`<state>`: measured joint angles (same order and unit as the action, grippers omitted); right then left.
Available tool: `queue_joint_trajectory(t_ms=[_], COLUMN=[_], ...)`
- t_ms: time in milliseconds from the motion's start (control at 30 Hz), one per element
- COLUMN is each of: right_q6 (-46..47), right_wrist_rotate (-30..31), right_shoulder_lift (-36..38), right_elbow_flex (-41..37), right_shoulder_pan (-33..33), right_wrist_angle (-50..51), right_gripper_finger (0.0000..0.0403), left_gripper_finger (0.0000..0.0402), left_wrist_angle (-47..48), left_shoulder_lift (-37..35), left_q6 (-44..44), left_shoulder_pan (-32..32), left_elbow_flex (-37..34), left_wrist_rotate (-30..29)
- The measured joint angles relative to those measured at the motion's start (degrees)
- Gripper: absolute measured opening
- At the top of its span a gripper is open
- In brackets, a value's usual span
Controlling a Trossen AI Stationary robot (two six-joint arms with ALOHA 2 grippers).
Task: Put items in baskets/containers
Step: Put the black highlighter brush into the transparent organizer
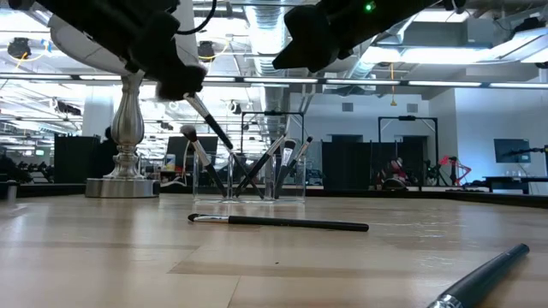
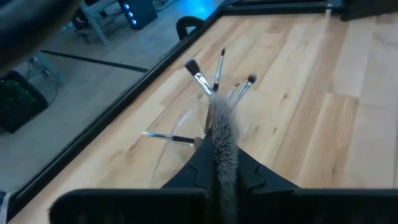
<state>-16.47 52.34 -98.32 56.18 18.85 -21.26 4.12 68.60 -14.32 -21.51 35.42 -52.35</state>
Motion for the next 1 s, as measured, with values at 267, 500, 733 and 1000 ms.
queue_joint_trajectory(t_ms=[267,500,733,1000], right_q6=[0.0,0.0,0.1,7.6], right_wrist_rotate=[-0.1,-0.2,-4.5,-18.0], right_shoulder_lift=[0.0,0.0,0.0,0.0], right_elbow_flex=[0.0,0.0,0.0,0.0], right_shoulder_pan=[0.0,0.0,-0.1,-2.2], right_wrist_angle=[0.3,0.2,0.2,0.3], right_gripper_finger=[0.0109,0.0109,0.0109,0.0113], left_gripper_finger=[0.0011,0.0011,0.0023,0.0071], left_wrist_angle=[9.9,11.5,11.3,11.1], left_shoulder_lift=[-4.2,0.8,5.4,5.8], left_q6=[-4.3,-5.2,-5.5,-5.4], left_shoulder_pan=[-0.2,1.4,4.3,6.8], left_elbow_flex=[4.0,4.0,4.0,3.9], left_wrist_rotate=[3.4,3.5,5.0,5.9])
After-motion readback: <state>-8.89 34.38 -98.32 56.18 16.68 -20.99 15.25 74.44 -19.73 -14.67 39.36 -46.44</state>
